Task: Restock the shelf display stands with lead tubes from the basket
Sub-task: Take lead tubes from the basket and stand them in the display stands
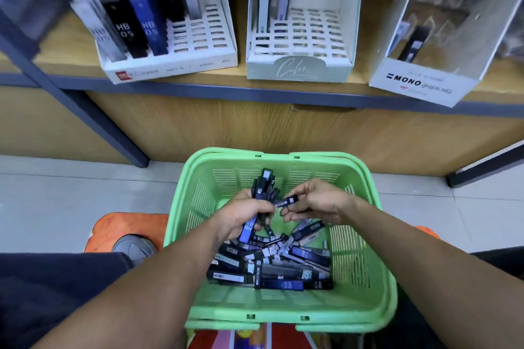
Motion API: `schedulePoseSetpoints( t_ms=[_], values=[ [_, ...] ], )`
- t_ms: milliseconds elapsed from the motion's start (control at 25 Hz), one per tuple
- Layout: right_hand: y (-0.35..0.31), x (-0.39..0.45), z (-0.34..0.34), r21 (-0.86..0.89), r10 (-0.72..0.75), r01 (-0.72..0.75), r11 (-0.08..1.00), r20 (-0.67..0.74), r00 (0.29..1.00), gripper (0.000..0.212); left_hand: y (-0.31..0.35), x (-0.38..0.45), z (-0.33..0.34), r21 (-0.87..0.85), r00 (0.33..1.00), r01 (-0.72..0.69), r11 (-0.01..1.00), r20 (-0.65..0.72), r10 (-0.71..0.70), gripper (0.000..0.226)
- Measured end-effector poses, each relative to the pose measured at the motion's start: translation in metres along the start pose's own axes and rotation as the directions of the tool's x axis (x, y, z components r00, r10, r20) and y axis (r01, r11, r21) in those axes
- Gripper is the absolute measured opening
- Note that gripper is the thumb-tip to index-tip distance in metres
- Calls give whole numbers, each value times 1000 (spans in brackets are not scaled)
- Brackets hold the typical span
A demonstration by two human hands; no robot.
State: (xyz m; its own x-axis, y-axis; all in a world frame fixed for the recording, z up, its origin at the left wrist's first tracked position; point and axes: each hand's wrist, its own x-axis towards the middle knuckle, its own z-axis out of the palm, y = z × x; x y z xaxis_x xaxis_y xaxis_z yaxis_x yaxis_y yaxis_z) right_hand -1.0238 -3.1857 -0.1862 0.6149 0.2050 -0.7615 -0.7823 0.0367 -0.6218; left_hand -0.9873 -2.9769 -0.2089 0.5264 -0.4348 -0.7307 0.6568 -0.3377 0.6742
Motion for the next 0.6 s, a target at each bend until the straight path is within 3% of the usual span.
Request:
schedulePoseSetpoints(
  t_ms=[80,200,360,480,600],
  values=[
    [-19,-17,1,15,-71,71,997,47,996,36,25,-18,4,35,998,-61,998,23,60,26],
    [-49,-51,2,6,-166,166,986,75,983,20,61,-50,13,43,992,-123,991,18,123,23],
    [-85,-104,-5,-161,-317,324,932,65,946,13,101,-95,33,81,972,-232,969,56,228,11],
    [-112,-139,-11,-252,-482,465,849,-9,876,16,138,-118,45,111,958,-285,952,62,280,8],
    [-140,-177,-12,-248,-638,601,760,-106,763,16,185,-142,61,125,937,-348,929,86,339,7]
  ],
)
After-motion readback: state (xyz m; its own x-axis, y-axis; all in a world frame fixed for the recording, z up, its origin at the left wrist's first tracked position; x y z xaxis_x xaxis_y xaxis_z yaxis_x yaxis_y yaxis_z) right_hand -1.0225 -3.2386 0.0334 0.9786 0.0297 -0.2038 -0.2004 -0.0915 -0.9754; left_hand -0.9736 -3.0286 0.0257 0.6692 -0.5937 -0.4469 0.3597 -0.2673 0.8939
